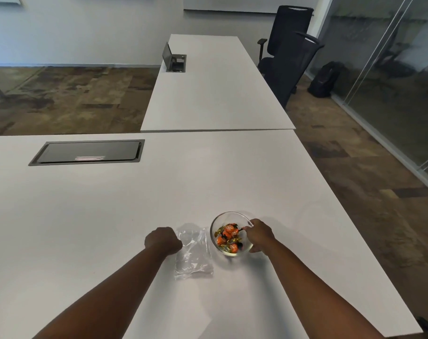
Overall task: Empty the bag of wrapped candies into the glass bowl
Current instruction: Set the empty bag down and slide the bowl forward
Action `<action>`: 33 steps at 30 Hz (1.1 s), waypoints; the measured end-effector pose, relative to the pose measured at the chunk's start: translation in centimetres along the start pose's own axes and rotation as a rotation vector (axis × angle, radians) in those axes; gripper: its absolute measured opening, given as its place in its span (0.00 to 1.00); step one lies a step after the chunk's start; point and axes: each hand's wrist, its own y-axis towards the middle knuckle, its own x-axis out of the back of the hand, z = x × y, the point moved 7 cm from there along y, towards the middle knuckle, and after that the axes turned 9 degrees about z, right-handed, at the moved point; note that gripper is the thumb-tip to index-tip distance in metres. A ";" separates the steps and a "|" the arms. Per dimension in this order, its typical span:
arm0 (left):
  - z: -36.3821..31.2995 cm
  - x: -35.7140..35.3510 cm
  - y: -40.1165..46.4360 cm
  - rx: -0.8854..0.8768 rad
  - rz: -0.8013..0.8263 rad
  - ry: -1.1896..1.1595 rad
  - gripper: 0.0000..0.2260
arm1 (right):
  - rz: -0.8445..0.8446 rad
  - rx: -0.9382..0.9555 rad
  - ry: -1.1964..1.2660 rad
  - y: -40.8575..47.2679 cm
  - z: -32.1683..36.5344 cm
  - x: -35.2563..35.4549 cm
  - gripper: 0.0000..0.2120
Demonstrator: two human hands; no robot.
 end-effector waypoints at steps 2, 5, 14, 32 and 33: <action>-0.8 1.2 0.4 -0.085 -0.146 -0.041 0.14 | 0.009 0.010 -0.045 0.2 0.1 -0.1 0.21; -2.5 2.3 1.0 -0.232 -0.196 -0.327 0.12 | -0.012 0.029 -0.109 0.5 0.3 -0.1 0.23; -6.7 0.7 0.3 -0.285 0.188 -1.175 0.14 | -0.028 0.063 0.034 0.6 1.4 0.1 0.18; -11.6 3.3 3.3 -0.255 0.410 -1.465 0.19 | 0.147 0.037 0.615 2.8 7.4 1.6 0.18; -11.9 3.8 3.9 -0.250 0.407 -1.481 0.19 | 0.136 0.041 0.626 3.4 7.8 1.9 0.18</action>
